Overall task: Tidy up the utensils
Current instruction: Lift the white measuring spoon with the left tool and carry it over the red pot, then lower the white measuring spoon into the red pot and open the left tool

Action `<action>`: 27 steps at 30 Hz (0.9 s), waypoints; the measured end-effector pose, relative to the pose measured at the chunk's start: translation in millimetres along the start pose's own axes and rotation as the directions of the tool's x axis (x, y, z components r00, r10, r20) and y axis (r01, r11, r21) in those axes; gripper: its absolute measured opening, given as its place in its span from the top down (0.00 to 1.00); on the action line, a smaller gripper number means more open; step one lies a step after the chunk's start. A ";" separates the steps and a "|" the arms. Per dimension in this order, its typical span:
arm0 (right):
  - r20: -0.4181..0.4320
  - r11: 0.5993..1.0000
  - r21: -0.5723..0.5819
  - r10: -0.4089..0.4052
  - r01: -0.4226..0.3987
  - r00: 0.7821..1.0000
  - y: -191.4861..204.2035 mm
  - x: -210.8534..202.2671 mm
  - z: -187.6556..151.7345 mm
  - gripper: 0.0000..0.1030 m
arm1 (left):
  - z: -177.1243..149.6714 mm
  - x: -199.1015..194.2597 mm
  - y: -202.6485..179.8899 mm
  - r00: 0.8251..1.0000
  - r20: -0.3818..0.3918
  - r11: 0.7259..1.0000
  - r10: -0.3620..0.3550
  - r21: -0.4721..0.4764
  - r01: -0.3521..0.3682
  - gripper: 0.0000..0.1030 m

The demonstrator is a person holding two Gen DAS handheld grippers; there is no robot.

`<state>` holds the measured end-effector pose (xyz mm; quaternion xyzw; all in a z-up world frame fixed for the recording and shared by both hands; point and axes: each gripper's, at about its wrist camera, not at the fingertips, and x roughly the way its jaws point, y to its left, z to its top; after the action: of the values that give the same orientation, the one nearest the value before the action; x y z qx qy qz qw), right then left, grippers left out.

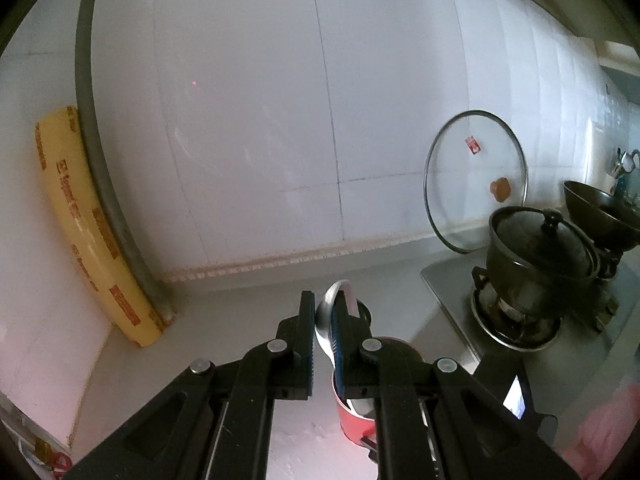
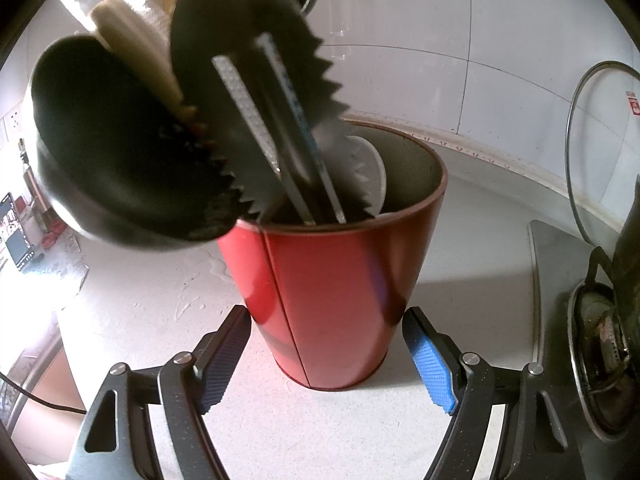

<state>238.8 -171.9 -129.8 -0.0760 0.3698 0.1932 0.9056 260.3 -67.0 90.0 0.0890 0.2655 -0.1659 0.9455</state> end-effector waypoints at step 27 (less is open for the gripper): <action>0.000 1.000 0.001 0.001 -0.001 1.000 -1.3 1.8 0.6 0.22 | -1.8 3.7 -4.8 0.994 -0.054 0.996 -0.091 0.000 0.091 0.95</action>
<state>240.9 -172.4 -130.7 -0.0754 0.3702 0.1935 0.9054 260.7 -71.9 86.2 0.0826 0.2943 -0.2066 0.9295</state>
